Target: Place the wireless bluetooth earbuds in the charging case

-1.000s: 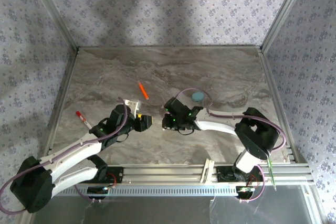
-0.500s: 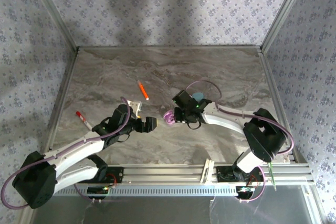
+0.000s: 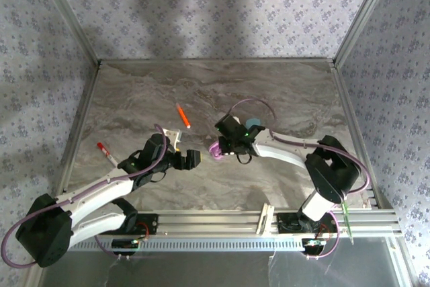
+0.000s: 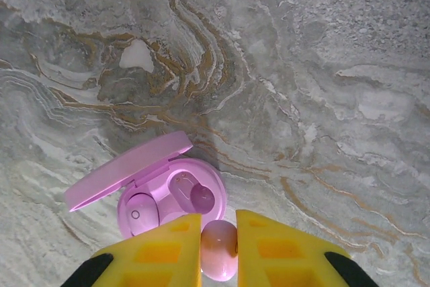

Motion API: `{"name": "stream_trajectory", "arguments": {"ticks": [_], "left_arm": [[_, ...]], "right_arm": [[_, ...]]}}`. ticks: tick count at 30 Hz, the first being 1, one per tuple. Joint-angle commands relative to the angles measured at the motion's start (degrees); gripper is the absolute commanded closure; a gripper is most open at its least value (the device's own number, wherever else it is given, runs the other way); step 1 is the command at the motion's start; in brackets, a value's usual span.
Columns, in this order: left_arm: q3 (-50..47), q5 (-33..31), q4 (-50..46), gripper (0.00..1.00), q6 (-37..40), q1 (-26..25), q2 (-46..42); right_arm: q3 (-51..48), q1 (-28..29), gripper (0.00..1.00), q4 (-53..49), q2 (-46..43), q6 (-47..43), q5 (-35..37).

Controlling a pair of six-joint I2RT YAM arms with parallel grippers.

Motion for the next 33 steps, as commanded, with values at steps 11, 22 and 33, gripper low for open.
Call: {"name": "stream_trajectory", "arguments": {"ticks": [11, 22, 33], "left_arm": [[1.0, -0.7, 1.4, 0.0, 0.2, -0.3, -1.0], [1.0, -0.7, 1.3, 0.0, 0.2, -0.3, -1.4], [0.9, -0.8, 1.3, 0.0, 0.2, -0.3, -1.5]], "right_arm": [[3.7, 4.2, 0.82, -0.1, 2.6, -5.9, 10.1], [4.4, 5.5, 0.82, 0.1, 4.7, -7.2, 12.7], [4.6, 6.2, 0.82, 0.1, 6.0, -7.5, 14.6]]}}
